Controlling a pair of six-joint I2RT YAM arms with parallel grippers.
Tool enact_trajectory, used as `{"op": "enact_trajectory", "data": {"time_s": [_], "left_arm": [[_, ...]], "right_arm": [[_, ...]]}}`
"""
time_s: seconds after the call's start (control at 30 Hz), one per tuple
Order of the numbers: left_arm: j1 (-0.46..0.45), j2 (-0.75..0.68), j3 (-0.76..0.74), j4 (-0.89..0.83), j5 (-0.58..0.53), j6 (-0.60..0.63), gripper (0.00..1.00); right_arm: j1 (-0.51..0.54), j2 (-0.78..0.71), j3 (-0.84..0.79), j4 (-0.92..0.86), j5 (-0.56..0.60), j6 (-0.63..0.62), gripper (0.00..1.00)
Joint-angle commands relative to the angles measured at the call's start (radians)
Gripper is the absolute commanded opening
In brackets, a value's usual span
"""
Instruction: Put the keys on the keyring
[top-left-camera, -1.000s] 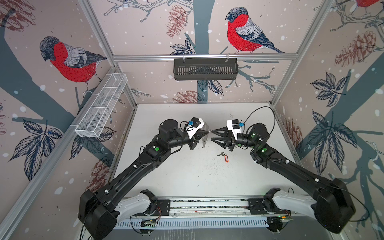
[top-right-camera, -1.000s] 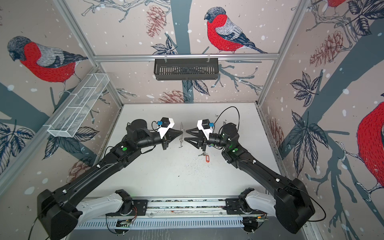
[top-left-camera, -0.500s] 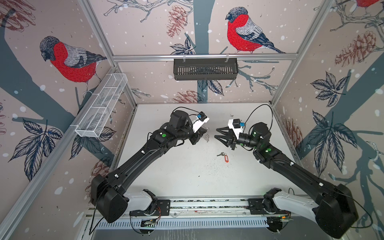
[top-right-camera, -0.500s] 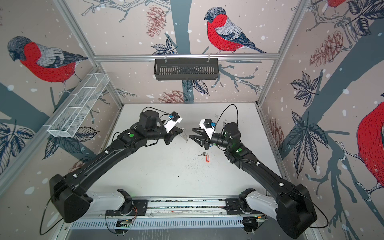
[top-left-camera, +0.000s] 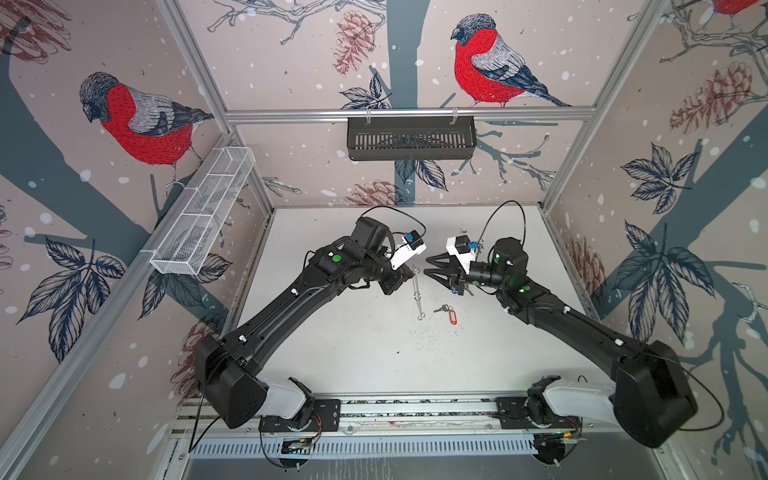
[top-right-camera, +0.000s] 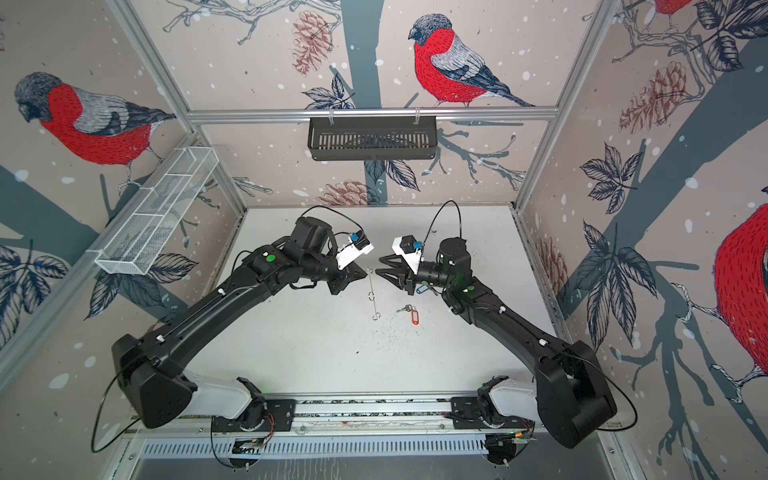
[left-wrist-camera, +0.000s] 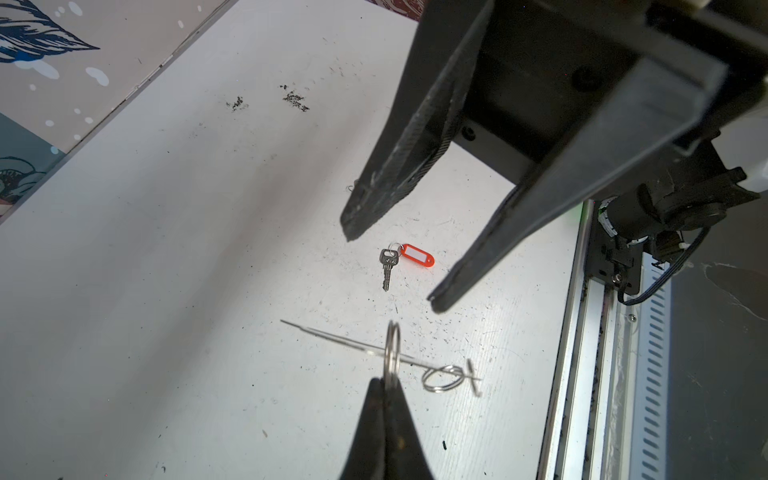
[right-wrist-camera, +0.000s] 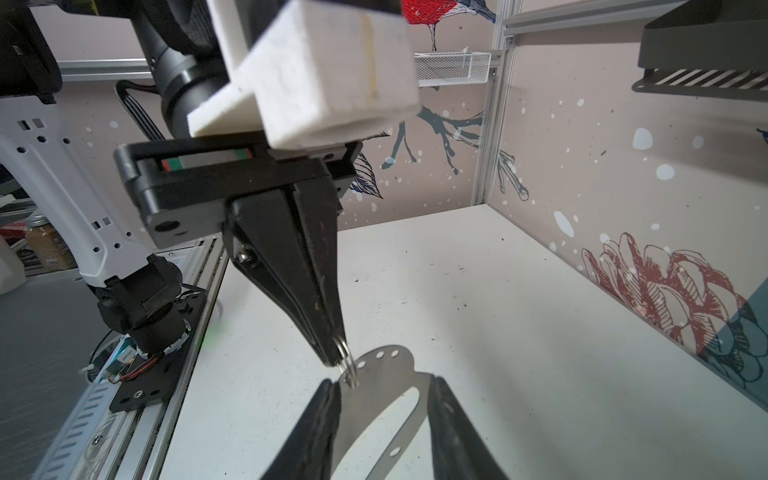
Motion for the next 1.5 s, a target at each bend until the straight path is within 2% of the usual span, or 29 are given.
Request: {"op": "enact_trajectory", "data": {"time_s": [0.0, 0.2, 0.6, 0.73, 0.9, 1.1, 1.33, 1.47], "left_arm": [[-0.003, 0.007, 0.017, -0.039, 0.031, 0.023, 0.0], [-0.008, 0.019, 0.022, -0.049, 0.035, 0.027, 0.0], [-0.011, 0.025, 0.026, -0.05, 0.039, 0.033, 0.0], [-0.013, 0.027, 0.03, -0.051, 0.036, 0.034, 0.0], [-0.013, 0.03, 0.035, -0.049, 0.034, 0.034, 0.0], [-0.013, 0.034, 0.04, -0.051, 0.031, 0.034, 0.0], [-0.013, 0.026, 0.037, -0.036, 0.008, 0.022, 0.0], [-0.013, -0.014, 0.015, -0.004, 0.006, 0.014, 0.08]], "right_arm": [[0.011, 0.014, 0.011, 0.016, -0.063, -0.012, 0.36], [0.039, 0.022, 0.005, 0.02, -0.072, -0.01, 0.35], [0.056, 0.04, 0.02, 0.001, -0.072, -0.019, 0.22], [0.057, 0.046, 0.027, -0.019, -0.072, -0.031, 0.21], [0.057, 0.05, 0.029, -0.025, -0.074, -0.035, 0.15], [0.056, 0.047, 0.031, -0.029, -0.074, -0.039, 0.02], [0.04, 0.041, 0.02, 0.018, -0.093, -0.008, 0.0], [0.01, 0.037, 0.006, 0.102, -0.134, 0.052, 0.0]]}}
